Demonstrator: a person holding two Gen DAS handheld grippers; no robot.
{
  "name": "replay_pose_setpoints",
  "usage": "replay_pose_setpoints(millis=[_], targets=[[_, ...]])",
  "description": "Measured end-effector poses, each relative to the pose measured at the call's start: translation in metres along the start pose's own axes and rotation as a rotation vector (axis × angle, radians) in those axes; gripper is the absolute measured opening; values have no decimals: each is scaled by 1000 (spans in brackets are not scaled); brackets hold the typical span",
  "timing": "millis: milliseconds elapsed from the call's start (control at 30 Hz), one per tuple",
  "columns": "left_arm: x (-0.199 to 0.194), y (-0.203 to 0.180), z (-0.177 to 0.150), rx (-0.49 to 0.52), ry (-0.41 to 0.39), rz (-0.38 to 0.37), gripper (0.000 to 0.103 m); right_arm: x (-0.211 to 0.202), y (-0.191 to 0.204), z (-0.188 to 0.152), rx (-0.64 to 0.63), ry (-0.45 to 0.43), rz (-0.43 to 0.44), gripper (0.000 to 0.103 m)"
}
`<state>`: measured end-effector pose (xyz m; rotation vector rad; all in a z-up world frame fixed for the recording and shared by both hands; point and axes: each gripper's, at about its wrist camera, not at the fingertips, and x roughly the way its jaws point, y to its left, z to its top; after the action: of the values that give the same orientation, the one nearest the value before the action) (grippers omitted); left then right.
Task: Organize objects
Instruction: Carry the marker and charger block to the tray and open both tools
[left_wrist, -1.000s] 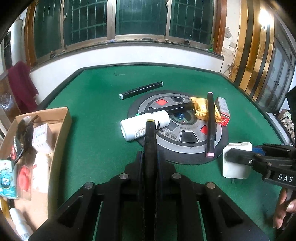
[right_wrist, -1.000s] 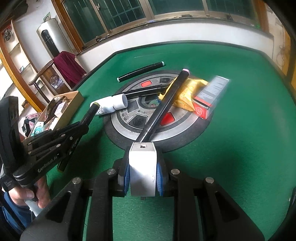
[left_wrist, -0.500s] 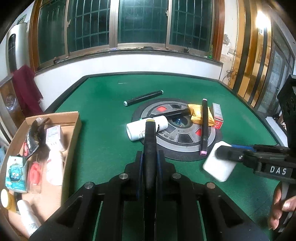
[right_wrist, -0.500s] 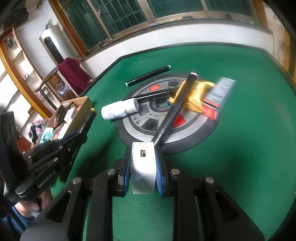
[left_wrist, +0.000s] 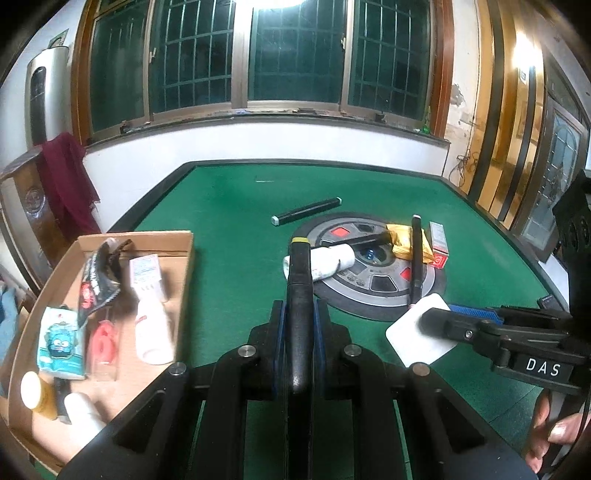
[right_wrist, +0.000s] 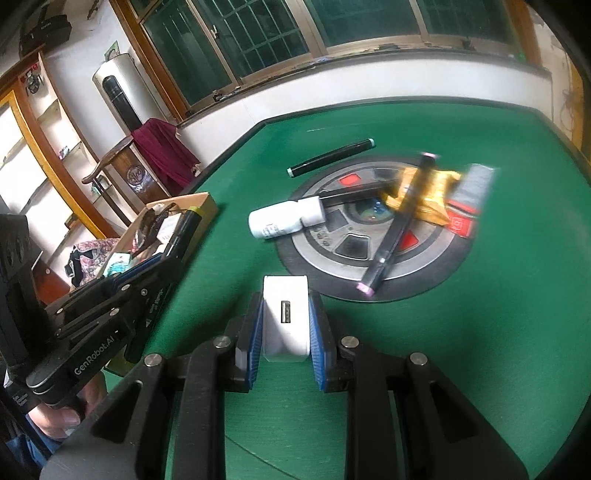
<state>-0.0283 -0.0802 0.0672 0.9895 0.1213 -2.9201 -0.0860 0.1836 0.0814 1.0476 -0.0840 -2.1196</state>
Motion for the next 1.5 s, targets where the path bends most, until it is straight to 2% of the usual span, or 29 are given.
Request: replay_pose_setpoints(millis=[300,600,867,1133,1500], targets=[[-25,33,1,-43,-52,28,12,3,38,1,-39,-7,36,20],[-50,97,-5,-128,-94,121,12,9,107,10,-129,-1,142,20],[-50,157,-31,-213,-55,220,12,40,175,2,-230,67,257,20],[-36,183,-48,-245,-3,250,12,91,200,-9,-227,176,320,20],[-19,188,-54,-247,40,251,12,141,204,-4,-182,241,294,20]])
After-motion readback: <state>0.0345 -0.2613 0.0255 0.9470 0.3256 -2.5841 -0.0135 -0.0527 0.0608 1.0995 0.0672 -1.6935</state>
